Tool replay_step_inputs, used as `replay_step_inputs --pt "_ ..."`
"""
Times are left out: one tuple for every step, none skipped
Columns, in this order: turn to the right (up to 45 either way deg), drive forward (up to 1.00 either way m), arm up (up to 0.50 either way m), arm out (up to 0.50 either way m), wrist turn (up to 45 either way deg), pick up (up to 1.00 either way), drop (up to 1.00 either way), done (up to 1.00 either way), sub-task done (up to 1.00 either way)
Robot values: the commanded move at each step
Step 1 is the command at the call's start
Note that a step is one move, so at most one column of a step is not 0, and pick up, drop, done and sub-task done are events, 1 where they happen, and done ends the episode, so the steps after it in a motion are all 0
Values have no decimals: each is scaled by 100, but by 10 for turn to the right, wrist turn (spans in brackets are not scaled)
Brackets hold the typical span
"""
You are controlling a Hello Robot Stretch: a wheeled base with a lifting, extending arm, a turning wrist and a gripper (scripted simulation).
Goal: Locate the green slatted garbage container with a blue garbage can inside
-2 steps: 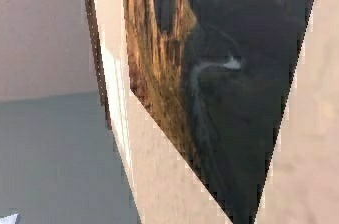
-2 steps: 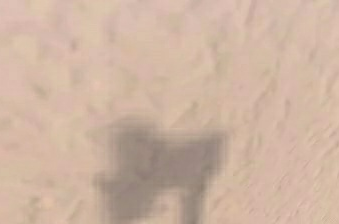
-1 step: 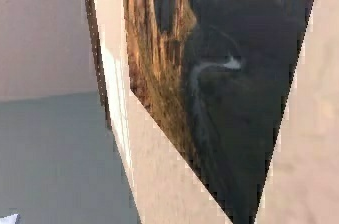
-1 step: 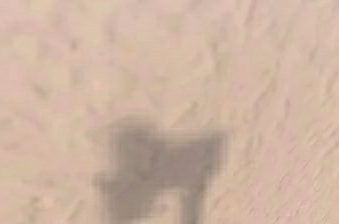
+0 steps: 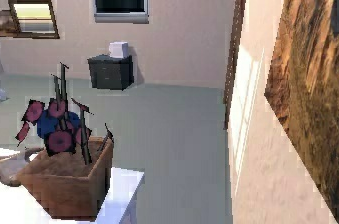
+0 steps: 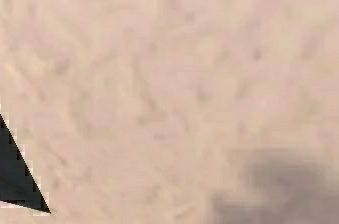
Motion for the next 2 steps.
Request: replay_step_inputs --pt "120 0 0 0 0 0 0 0 0" --pt "0 100 0 0 0 0 0 0 0"
